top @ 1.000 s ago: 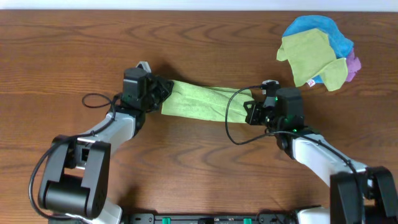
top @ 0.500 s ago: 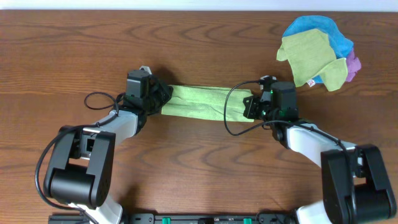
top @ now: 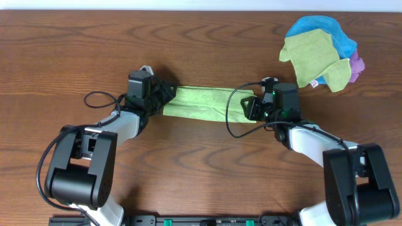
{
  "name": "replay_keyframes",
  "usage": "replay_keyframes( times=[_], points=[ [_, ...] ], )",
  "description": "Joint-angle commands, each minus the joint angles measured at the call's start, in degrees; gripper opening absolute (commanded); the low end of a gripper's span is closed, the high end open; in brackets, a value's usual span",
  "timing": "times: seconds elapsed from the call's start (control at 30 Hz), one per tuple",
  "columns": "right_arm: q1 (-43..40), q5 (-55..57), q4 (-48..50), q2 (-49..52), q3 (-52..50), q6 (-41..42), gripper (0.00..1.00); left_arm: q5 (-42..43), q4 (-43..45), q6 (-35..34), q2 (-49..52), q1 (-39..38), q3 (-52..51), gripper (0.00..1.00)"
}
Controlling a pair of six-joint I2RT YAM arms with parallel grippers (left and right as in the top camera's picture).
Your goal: Fold the cloth
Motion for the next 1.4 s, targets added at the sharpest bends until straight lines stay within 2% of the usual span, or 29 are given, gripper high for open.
replay_keyframes(
  times=[0.0,0.23,0.37,0.47,0.57,0.63,0.7,0.8,1.1,1.37],
  points=[
    [0.26,-1.33,-0.57,-1.88,1.20,0.46,0.43,0.48,-0.39,3.41,-1.42,1.01,1.33,0.46],
    [-0.55,-1.25,-6.93,-9.42,1.22,0.48,0.56,0.98,-8.09,4.46,-8.13,4.57,1.46,0.47],
    [-1.09,-1.27,-12.44,-14.21,1.22,0.76,0.57,0.98,-10.80,5.09,-12.33,4.35,1.49,0.45],
    [-1.27,-1.29,-16.50,-17.33,1.22,2.36,0.64,0.94,-10.99,5.05,-14.23,3.13,1.49,0.36],
    [-1.31,-1.29,-20.41,-19.32,1.22,6.62,0.65,0.52,-11.63,5.03,-14.25,1.29,1.79,0.23],
    [-1.36,-1.38,-22.71,-19.87,1.20,10.10,0.67,-1.07,-14.27,5.01,-13.97,0.13,2.40,0.13],
    [-1.36,-2.29,-24.70,-19.91,1.20,12.66,0.68,-2.67,-17.77,5.07,-13.29,-1.01,3.45,0.06],
    [-1.36,-4.15,-25.92,-19.91,1.14,13.18,0.69,-4.20,-21.68,5.53,-11.41,-2.45,5.33,0.05],
    [-5.86,-4.42,-27.65,-19.12,0.22,15.02,0.73,-4.24,-24.11,8.20,-1.11,-4.66,10.97,0.06],
    [-7.65,-8.52,-22.14,-13.46,0.22,16.83,0.75,-7.06,-24.90,8.94,4.66,-5.79,13.16,0.05]
  ],
)
